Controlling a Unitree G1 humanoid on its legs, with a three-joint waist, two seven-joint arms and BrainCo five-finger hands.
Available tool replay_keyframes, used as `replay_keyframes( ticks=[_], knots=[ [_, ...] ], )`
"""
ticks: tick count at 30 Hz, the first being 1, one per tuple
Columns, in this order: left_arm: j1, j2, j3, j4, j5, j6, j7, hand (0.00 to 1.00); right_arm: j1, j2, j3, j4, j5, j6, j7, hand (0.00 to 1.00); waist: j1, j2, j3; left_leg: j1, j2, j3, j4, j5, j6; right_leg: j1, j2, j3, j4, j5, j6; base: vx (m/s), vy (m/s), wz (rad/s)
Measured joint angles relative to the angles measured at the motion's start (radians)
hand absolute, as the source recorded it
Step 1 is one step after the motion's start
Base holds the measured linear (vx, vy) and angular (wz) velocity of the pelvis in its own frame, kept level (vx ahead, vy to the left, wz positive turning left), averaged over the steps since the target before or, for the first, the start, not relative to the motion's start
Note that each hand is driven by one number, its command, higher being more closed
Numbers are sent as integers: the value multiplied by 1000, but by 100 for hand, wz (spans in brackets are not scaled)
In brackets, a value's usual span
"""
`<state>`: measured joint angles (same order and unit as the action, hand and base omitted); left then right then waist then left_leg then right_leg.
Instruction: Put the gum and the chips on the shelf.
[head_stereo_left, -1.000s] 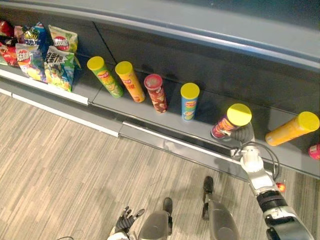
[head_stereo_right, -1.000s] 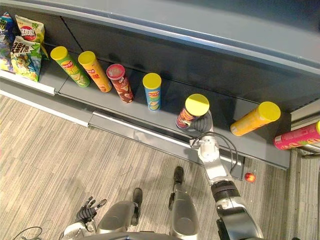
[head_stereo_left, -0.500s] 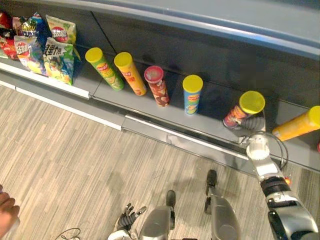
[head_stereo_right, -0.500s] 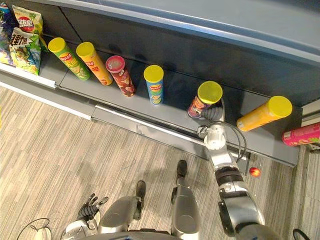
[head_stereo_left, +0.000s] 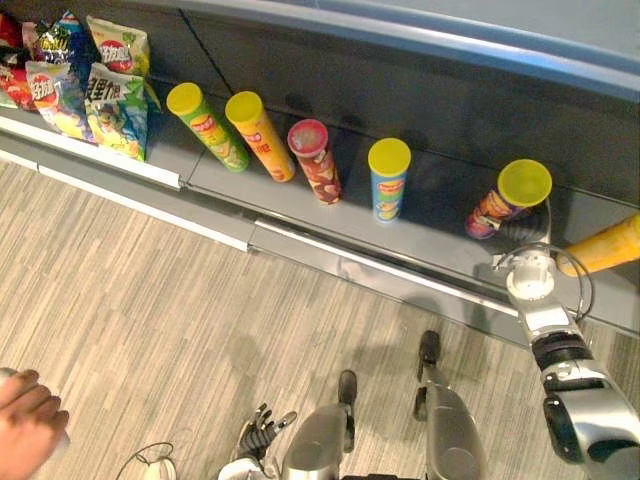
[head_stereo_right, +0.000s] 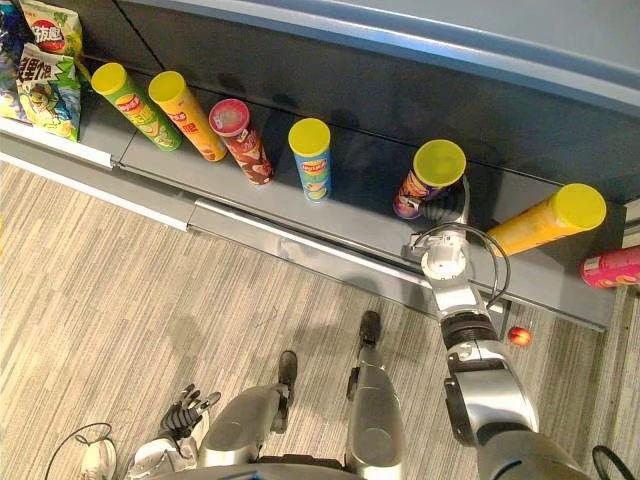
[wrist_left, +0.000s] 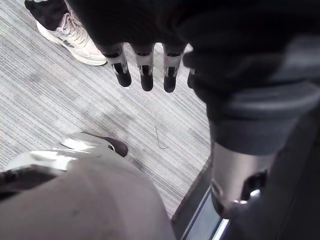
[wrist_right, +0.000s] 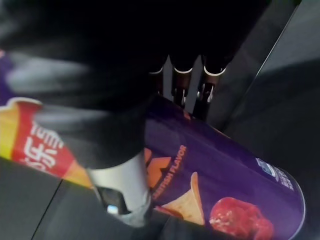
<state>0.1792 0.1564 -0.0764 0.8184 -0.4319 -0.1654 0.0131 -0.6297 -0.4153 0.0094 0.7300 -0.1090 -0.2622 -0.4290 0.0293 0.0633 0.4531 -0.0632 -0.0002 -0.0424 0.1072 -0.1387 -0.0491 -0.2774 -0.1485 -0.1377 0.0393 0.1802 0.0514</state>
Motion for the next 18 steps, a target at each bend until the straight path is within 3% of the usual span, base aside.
replay_keyframes(
  ticks=[18],
  knots=[
    [-9, 3, -17, 1, -25, 0, -13, 0, -6, 0, 1, 43, -12, -1, -1, 100, 0, 11, 8, -4, -7, 1, 0, 1, 1, -6, -6, 3, 0, 1, 2, 0, 0, 0]
  ],
)
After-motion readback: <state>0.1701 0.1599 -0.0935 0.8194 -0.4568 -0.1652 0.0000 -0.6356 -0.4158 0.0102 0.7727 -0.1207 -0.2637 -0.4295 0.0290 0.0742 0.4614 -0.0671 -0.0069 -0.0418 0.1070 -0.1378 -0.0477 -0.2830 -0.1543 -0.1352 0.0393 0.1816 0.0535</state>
